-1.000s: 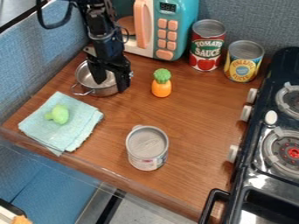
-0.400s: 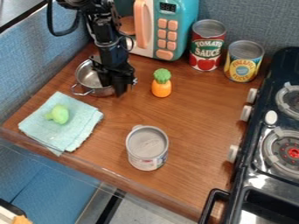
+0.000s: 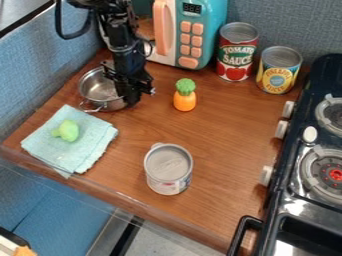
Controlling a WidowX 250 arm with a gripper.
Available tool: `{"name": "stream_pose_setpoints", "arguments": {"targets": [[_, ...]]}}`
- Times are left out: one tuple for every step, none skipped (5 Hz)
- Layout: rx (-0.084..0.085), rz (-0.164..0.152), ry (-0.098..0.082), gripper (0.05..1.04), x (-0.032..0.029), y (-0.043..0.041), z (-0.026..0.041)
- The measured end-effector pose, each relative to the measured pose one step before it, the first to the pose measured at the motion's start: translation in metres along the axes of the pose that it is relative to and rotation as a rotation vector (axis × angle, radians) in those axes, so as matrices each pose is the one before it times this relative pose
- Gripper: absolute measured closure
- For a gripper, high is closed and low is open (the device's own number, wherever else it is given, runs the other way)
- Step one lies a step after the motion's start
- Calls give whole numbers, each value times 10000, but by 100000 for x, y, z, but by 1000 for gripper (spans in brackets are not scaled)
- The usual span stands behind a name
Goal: Move the pot to the right side of the table
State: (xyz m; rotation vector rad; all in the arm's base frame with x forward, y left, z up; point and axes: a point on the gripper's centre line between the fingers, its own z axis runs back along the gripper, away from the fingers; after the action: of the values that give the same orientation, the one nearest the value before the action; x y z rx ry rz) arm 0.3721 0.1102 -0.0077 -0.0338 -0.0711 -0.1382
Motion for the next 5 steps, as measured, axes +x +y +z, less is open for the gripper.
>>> {"name": "stream_pose_setpoints", "arguments": {"targets": [[144,-343,-516,993,242,-210,1319],[157,-547,-942,1011,1164,-1684,3160],[-150,-590,-611,1013,491,-2694,2292],[-412,-1021,-198,1013,165,-4443,673],[-369,-1075,19,1013,1038,-4817,-939]]}}
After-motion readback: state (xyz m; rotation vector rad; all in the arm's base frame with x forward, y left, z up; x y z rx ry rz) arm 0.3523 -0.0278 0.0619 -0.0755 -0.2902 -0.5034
